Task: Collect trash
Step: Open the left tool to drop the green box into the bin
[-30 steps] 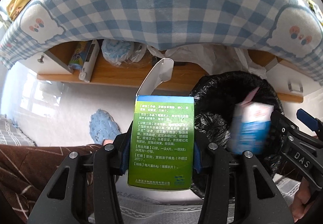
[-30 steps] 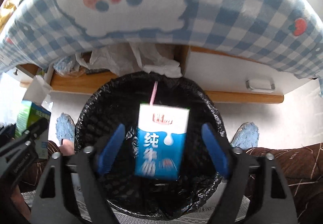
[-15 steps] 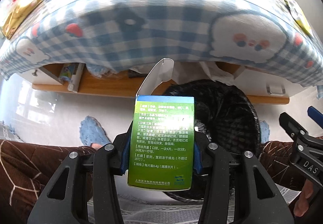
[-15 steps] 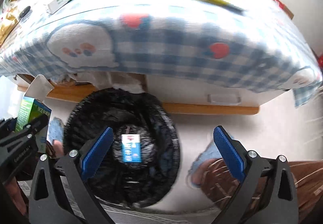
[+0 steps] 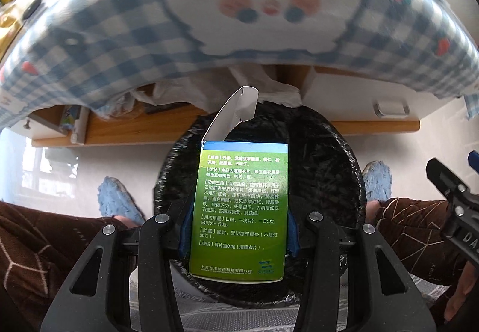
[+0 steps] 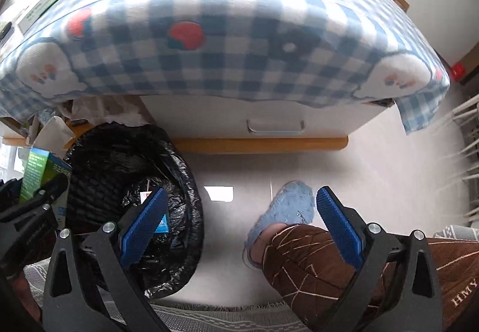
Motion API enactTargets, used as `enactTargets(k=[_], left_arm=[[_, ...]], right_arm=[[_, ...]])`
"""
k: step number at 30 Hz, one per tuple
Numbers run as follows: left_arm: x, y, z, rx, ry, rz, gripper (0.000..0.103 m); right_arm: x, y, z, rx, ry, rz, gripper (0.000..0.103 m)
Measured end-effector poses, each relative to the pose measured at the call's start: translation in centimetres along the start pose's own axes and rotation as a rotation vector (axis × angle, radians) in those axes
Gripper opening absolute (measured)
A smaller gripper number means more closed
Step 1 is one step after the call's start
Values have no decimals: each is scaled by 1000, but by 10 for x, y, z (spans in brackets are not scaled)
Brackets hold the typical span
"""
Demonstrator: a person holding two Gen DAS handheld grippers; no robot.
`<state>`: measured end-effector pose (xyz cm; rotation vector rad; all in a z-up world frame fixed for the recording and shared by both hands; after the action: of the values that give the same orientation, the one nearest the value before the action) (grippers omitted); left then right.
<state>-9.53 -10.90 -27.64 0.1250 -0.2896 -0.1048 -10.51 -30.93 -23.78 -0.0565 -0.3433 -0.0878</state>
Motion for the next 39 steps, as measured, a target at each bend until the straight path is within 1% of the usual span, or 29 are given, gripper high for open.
enactTargets(k=[4, 7, 12, 17, 23, 24, 25, 26, 30, 31, 33, 35, 39], left_arm=[[-3, -12, -15, -3, 13, -18, 46], [-4, -18, -24, 0, 5, -35, 46], [-8, -26, -36, -4, 24, -46, 46], [-10, -31, -41, -22, 37, -49, 46], [-9, -30, -40, -27, 32, -39, 49], [-8, -29, -39, -26, 28, -34, 51], [-7, -28, -37, -22, 20, -31, 56], [-6, -27, -34, -17, 9, -28, 63], [-2, -21, -25, -8, -22, -24, 77], [-1, -19, -22, -7, -26, -19, 83], [2, -14, -15, -12, -44, -5, 87], [5, -8, -5, -12, -63, 5, 92], [13, 4, 19, 2, -121, 19, 97]], right_arm=[[0, -3, -9, -20, 16, -6, 95], [-2, -4, -15, -68, 29, 19, 95], [-4, -7, -22, -112, 46, 32, 95], [-4, -11, -25, -135, 54, 27, 95], [-3, -9, -26, -129, 56, 23, 95], [-3, -9, -26, -127, 54, 22, 95], [-2, -9, -26, -125, 53, 20, 95], [-2, -9, -25, -122, 52, 18, 95], [2, -7, -20, -108, 35, 10, 95], [3, -6, -17, -100, 27, 7, 95], [7, -4, -9, -85, 2, 0, 95], [11, -1, -1, -66, -24, -8, 95], [19, 3, 13, -29, -67, -24, 95]])
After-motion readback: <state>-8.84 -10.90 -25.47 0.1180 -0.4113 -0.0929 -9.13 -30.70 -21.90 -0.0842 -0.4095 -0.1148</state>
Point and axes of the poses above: each gripper's, at about its wrist camera, not at the fingertips, and z roughly against the way its jaws point, y to its left, x to its top, the point moved 7 cm from there along -z, roughly the way its jaws point, and after that the axes turned 6 degrees about x, right-handed, at the moved point
